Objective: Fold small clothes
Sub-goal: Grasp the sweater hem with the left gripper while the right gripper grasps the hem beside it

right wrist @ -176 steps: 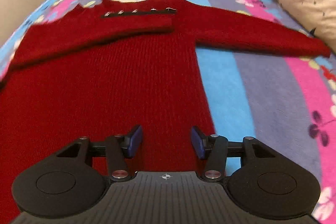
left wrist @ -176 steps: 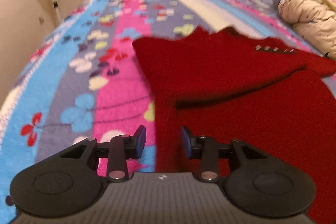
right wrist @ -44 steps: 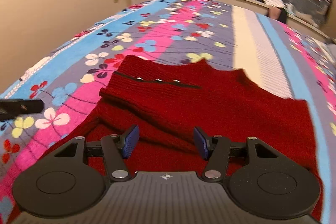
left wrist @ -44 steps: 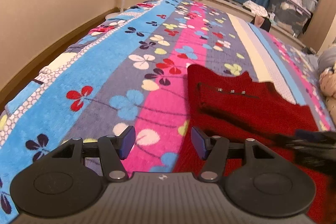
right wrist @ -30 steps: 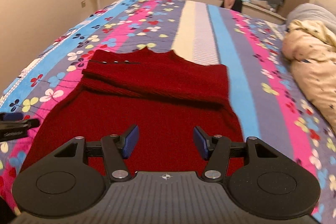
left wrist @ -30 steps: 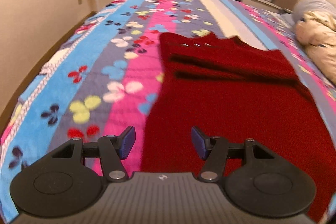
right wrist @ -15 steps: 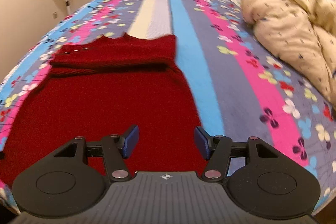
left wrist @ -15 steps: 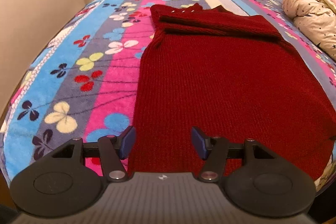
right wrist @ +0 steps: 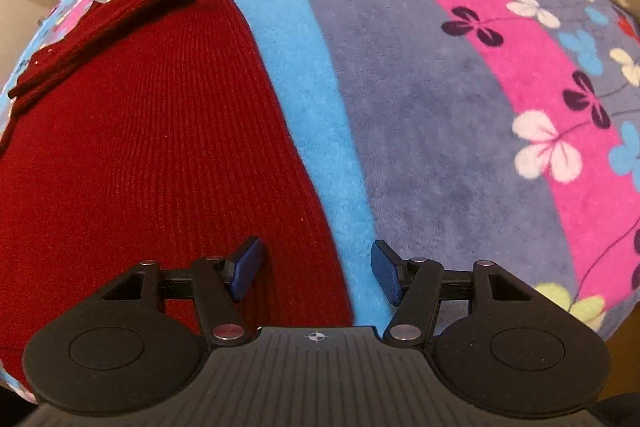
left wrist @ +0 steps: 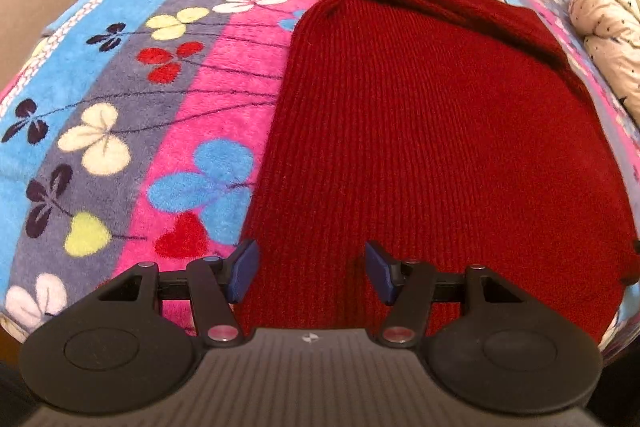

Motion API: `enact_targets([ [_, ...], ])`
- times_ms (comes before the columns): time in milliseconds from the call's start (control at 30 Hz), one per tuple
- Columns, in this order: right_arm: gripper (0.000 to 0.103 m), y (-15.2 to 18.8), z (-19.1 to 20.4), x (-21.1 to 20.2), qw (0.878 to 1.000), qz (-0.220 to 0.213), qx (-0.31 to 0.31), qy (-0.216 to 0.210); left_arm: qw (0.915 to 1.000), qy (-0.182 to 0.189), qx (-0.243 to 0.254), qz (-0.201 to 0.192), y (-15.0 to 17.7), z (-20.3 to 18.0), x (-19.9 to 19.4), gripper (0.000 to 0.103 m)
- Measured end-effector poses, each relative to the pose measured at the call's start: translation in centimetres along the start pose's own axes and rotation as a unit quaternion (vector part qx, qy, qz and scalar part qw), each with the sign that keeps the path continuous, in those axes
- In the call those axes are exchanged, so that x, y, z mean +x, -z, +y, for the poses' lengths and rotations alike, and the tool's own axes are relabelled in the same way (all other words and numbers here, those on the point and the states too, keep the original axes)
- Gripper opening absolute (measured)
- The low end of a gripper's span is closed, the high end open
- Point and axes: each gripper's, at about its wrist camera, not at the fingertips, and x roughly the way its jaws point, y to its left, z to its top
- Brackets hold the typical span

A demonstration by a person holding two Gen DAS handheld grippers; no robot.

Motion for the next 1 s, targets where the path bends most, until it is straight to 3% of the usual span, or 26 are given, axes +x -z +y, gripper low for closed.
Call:
enact_targets([
  [100,0.06,0.1,0.2,-0.1,1.0,-0.001,-0.006,-0.002,0.9997,-0.019,-0.012,-0.001,0.0,0.4,0.0,0.065],
  [200,0.057,0.3,0.4,-0.2,1.0,-0.003,-0.013,-0.004,0.9994,-0.013,-0.028,0.015,-0.1,1.1,0.6,0.064],
  [267,0.048,0.2,0.6,-0.1,1.0,-0.001,-0.017,-0.014,0.9995,-0.014,-0.019,0.023,0.0,0.8,0.9,0.061],
  [333,0.026,0.3,1.1,-0.3,0.999,-0.003,-0.031,-0.027,0.9998,-0.012,-0.003,0.018,0.2,0.4,0.9,0.043],
  [367,0.021,0.3,1.4,-0.5,0.999,-0.008,-0.042,-0.029,0.9998,-0.011,0.001,0.015,0.2,0.3,0.9,0.037],
  [400,0.012,0.3,1.7,-0.8,0.998,-0.016,-0.051,-0.029,0.9998,-0.015,0.007,0.009,0.2,0.1,0.7,0.016],
  [467,0.011,0.0,1.4,-2.0,0.998,-0.038,-0.039,-0.042,0.9999,-0.011,0.01,-0.005,0.2,0.1,0.1,0.008],
  [567,0.009,-0.6,-0.4,-5.1,0.993,-0.1,0.004,-0.068,0.999,0.011,0.002,-0.044,0.2,0.4,-1.9,0.008],
  [633,0.009,-0.6,-0.9,-5.5,0.992,-0.109,0.007,-0.068,0.9981,0.027,-0.009,-0.055,0.3,0.6,-2.7,0.008],
  [767,0.01,-0.1,0.1,-2.2,0.998,-0.034,-0.026,-0.04,0.9987,0.036,-0.035,-0.007,-0.1,1.3,-1.0,0.01],
  [800,0.013,-0.1,0.4,-1.6,0.999,-0.022,-0.03,-0.035,0.9985,0.037,-0.039,0.006,-0.1,1.4,-0.5,0.014],
  [900,0.026,-0.3,0.8,-0.9,0.999,-0.007,-0.032,-0.019,0.9986,0.033,-0.037,0.017,-0.2,1.1,0.2,0.031],
  [1000,0.027,-0.5,0.6,-0.8,0.999,-0.005,-0.023,-0.025,0.9989,0.03,-0.03,0.017,-0.1,0.9,0.3,0.033],
])
